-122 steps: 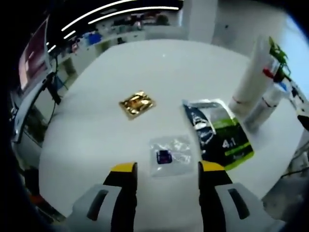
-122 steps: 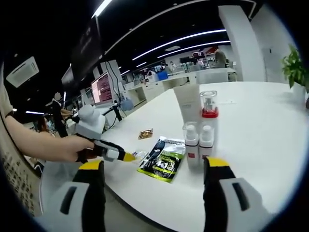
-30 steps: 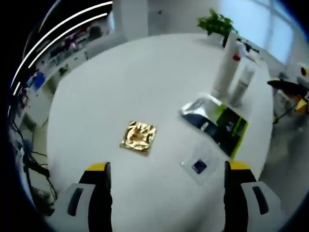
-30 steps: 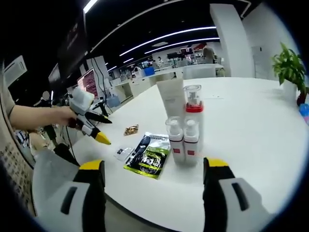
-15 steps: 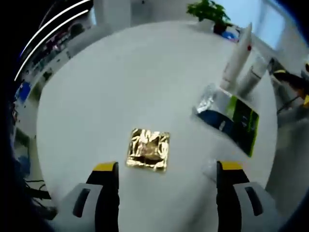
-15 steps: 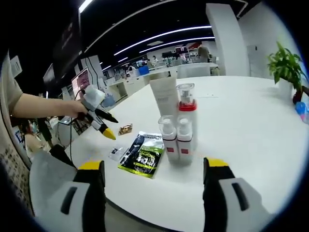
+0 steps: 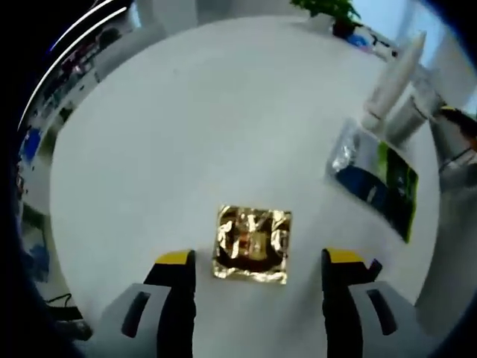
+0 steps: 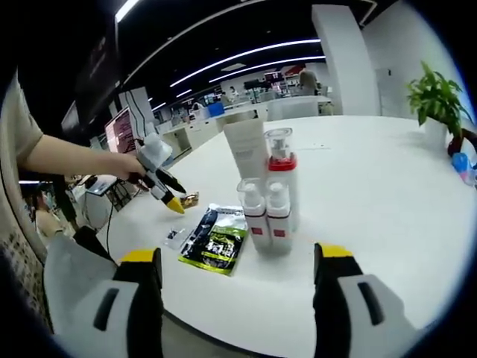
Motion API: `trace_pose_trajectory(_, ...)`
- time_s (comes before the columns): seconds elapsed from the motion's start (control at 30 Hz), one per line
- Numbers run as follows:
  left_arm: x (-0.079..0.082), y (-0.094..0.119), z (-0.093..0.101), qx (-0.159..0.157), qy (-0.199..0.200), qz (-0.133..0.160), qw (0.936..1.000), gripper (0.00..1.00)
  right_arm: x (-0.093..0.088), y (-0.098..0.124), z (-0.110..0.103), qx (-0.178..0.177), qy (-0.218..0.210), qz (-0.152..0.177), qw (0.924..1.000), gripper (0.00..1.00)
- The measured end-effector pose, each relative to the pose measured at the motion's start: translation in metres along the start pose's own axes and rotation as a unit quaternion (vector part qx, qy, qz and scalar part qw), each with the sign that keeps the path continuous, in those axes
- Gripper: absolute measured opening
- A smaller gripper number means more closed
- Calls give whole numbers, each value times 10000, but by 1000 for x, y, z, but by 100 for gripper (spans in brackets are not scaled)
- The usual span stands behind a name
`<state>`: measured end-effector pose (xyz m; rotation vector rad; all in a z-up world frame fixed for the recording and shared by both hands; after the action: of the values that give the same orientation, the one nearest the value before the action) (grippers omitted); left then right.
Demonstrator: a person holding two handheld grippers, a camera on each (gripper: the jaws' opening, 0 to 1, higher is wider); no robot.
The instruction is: Arrange the skincare products in the storage area until every visible bottle or jar stands upright without overlapping.
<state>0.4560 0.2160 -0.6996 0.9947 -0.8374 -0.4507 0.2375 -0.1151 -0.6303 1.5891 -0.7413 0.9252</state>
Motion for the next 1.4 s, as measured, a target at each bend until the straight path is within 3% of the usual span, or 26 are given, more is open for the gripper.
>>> trace_pose_trajectory(0.17,2,0,-5,56,-91,-155,9998,58,0,0,0,-16,1,-8,10000,84)
trace_pose_trajectory(0.27,2,1,-7,143,-315,-413,9985,54,0,0,0,-28,5,-11,10000,84)
trace_pose_trajectory(0.37,4,1,-4,88,-268,-400,9988,50,0,0,1,-41,2,-12,10000,84)
trace_pose_trajectory(0.47,6,2,-2,66,-322,-368,9988,36,0,-1,1,-47,5,-14,10000,84)
trace_pose_trajectory(0.73,5,1,-2,94,-299,-331,9990,36,0,-1,3,-81,-5,6,10000,84)
trace_pose_trajectory(0.97,8,6,2,87,-547,-412,9976,36,1,-1,2,-87,14,29,10000,84)
trace_pose_trajectory(1.4,25,12,21,-96,-1527,-846,9846,36,1,0,2,-82,55,65,9999,84)
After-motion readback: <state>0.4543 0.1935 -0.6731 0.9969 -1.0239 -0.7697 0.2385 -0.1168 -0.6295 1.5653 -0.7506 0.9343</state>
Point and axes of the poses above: the point that each gripper's makers call its tool centre point, and the gripper's own axes: y roughly backward along the fingers, z roughly to its right, x roughly out of its top, the point moved 9 cm from there along y, roughly backward along the fingers, and after that the axes turned 15 degrees about -x, right-handed, at the moved point
